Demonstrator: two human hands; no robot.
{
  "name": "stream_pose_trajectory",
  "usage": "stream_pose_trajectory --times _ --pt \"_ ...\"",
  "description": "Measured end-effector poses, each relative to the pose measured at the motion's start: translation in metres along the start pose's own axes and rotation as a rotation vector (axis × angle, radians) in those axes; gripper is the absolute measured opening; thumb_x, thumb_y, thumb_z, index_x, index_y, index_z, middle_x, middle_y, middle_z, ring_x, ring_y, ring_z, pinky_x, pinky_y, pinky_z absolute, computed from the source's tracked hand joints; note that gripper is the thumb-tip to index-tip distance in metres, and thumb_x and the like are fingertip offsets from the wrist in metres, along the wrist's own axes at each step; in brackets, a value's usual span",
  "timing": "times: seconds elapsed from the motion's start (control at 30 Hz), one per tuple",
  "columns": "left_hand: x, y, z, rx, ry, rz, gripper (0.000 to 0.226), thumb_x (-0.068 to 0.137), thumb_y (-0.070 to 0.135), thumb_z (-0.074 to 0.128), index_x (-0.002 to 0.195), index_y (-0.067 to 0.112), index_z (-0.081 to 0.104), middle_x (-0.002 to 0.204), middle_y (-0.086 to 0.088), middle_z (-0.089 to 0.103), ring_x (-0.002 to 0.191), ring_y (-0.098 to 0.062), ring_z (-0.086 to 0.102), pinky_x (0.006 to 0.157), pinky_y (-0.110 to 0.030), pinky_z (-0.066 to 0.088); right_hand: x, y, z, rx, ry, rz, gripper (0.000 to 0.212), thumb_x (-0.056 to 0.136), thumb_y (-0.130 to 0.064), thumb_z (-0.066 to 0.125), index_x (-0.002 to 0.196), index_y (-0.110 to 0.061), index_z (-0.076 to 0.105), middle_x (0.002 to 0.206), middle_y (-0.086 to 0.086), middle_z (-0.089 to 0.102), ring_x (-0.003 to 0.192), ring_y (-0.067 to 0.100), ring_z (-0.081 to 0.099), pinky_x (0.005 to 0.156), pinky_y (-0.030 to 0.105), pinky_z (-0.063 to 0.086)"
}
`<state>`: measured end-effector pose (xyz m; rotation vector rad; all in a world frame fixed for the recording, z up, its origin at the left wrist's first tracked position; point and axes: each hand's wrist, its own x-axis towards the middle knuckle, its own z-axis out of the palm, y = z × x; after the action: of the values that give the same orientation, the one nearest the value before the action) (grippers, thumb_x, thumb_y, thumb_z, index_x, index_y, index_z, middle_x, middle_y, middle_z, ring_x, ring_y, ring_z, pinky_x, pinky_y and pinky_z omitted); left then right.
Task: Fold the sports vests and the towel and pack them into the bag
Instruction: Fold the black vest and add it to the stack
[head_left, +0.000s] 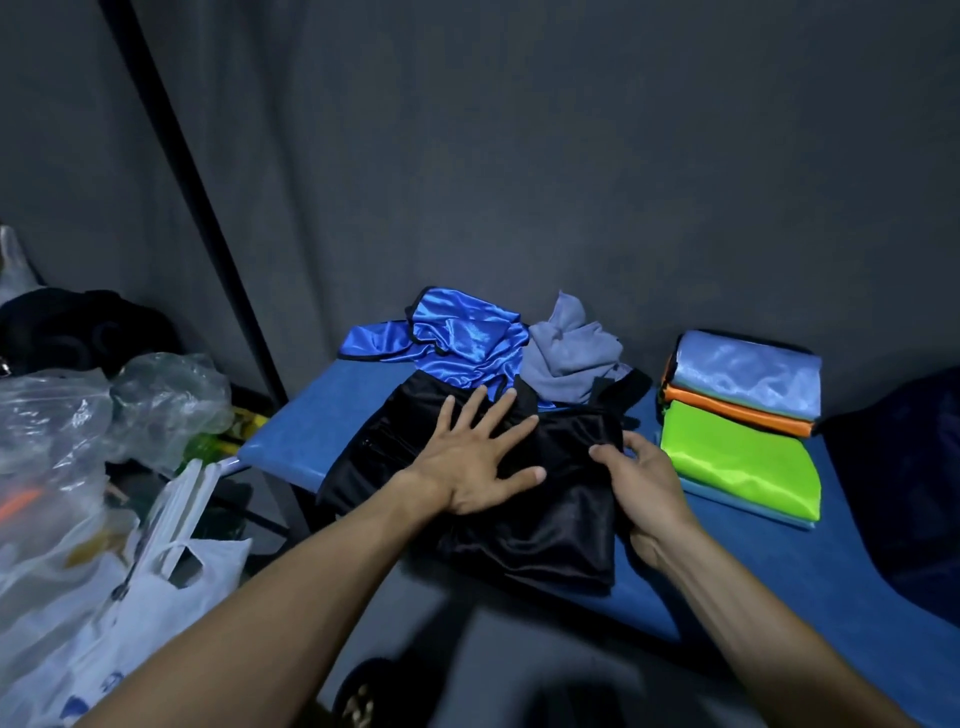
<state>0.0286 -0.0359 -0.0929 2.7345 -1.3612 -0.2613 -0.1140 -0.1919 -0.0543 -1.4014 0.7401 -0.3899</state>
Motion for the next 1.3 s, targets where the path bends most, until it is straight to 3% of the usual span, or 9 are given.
stream_pose_trajectory --times 0.13,0.2,0.3,0.5,0.67,0.83,0.97,1.17,1.3 --pt "-0.003 -0.011 -0.004 -0.065 0.003 0.056 0.078 0.09 0.083 0.025 0.158 0.05 0.007 0.169 0.009 -0.013 0.155 -0.021 -0.017 0.124 -0.056 -0.008 -0.008 -0.013 0.007 0.011 -0.037 -0.05 0.024 0.099 -0.012 0.062 0.122 -0.02 0.059 0.086 0.004 0.079 0.086 0.031 0.075 0.074 0.045 0.059" --pt "-0.007 -0.025 -0.015 -0.188 0.11 0.121 0.066 0.092 0.072 0.047 0.151 0.043 0.039 0.166 0.003 0.021 0.15 -0.019 0.018 0.124 -0.048 0.015 -0.01 -0.024 0.018 -0.007 -0.06 -0.088 0.033 0.099 -0.013 0.062 0.131 -0.018 0.057 0.093 0.016 0.077 0.082 0.037 0.07 0.075 0.05 0.053" --pt "-0.023 -0.051 -0.043 -0.794 0.194 0.053 0.019 0.099 0.035 0.063 0.101 0.019 0.074 0.098 0.006 0.072 0.089 -0.007 0.065 0.085 -0.036 0.051 -0.013 -0.045 0.051 -0.093 -0.103 -0.191 0.017 0.098 -0.01 0.061 0.107 -0.023 0.065 0.083 0.022 0.071 0.074 0.026 0.058 0.07 0.038 0.045" --pt "-0.052 -0.087 -0.063 -1.512 0.026 -0.256 0.06 0.101 0.065 0.034 0.098 0.017 0.07 0.087 -0.006 0.071 0.078 -0.02 0.068 0.073 -0.034 0.056 0.019 -0.045 0.179 -0.475 -0.298 -0.304 0.019 0.09 -0.02 0.062 0.107 -0.015 0.057 0.071 0.007 0.063 0.053 0.019 0.056 0.054 0.032 0.051" --pt "-0.053 -0.112 -0.044 -1.495 0.103 -0.412 0.038 0.101 0.042 0.053 0.093 0.006 0.063 0.07 -0.017 0.052 0.057 -0.022 0.054 0.058 -0.031 0.045 0.009 -0.012 0.211 -0.647 -0.615 -0.289 0.078 0.098 -0.019 0.057 0.162 -0.018 0.013 0.078 0.001 0.07 0.062 0.014 0.065 0.064 0.029 0.054" --pt "-0.049 -0.109 -0.036 -1.386 0.235 -0.324 0.023 0.097 -0.006 0.054 0.108 0.01 0.067 0.091 -0.007 0.071 0.081 -0.017 0.065 0.072 -0.024 0.055 -0.011 0.008 0.166 -0.848 -0.443 -0.766 0.033 0.088 -0.044 0.064 0.117 -0.03 0.06 0.072 -0.01 0.063 0.069 0.008 0.059 0.073 0.039 0.053" --pt "-0.047 -0.104 -0.035 -1.361 0.314 -0.369 0.03 0.1 -0.008 0.048 0.118 0.01 0.063 0.094 -0.006 0.07 0.078 -0.016 0.065 0.072 -0.022 0.057 -0.049 0.032 0.14 -1.206 -0.444 -0.825 0.054 0.072 -0.075 0.059 0.102 -0.03 0.054 0.09 -0.013 0.054 0.088 0.015 0.057 0.07 0.037 0.047" --pt "-0.044 -0.103 -0.03 -1.345 0.459 -0.464 0.033 0.101 -0.007 0.048 0.128 0.006 0.062 0.104 -0.009 0.069 0.083 -0.015 0.065 0.078 -0.021 0.055 -0.068 0.075 0.128 -1.388 -0.117 -1.027 0.043 0.058 -0.037 0.09 0.083 -0.022 0.057 0.08 -0.002 0.057 0.073 0.025 0.059 0.058 0.037 0.05" --pt "-0.046 -0.11 -0.028 -1.222 0.444 -0.476 0.039 0.102 0.005 0.055 0.141 0.007 0.055 0.124 -0.007 0.066 0.112 -0.024 0.065 0.107 -0.038 0.049 -0.063 0.076 0.124 -1.273 -0.042 -1.101 0.037 0.059 -0.017 0.086 0.081 -0.018 0.056 0.076 0.002 0.055 0.062 0.028 0.056 0.052 0.035 0.046"
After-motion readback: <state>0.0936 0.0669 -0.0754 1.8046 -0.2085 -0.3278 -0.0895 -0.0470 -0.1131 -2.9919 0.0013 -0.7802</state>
